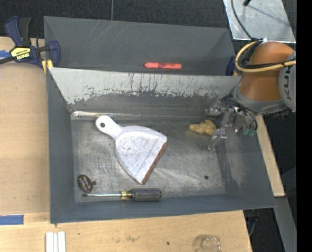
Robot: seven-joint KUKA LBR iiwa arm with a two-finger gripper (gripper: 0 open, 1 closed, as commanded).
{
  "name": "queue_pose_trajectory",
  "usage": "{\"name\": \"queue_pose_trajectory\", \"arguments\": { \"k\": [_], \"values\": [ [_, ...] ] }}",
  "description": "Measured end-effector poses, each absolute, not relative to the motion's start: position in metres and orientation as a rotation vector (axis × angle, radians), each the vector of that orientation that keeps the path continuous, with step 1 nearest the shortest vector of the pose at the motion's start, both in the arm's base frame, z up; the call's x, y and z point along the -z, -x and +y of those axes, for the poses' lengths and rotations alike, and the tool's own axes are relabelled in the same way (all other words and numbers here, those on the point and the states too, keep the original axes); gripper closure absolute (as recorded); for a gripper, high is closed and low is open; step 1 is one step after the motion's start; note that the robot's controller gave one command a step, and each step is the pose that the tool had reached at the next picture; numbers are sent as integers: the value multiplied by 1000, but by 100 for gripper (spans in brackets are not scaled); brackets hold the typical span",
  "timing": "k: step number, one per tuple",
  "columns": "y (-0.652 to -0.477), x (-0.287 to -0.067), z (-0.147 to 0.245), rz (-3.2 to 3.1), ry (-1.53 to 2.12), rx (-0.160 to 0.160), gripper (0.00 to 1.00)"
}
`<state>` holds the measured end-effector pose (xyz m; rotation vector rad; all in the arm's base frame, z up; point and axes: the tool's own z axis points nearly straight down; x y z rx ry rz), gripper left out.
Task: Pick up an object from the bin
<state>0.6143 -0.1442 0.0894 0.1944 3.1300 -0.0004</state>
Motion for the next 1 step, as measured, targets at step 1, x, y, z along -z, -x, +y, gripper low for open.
{"name": "queue_pose_trajectory", "arguments": {
  "k": [1],
  "values": [
    [-615,-94,-148,3123,-309,0,0]
  ]
}}
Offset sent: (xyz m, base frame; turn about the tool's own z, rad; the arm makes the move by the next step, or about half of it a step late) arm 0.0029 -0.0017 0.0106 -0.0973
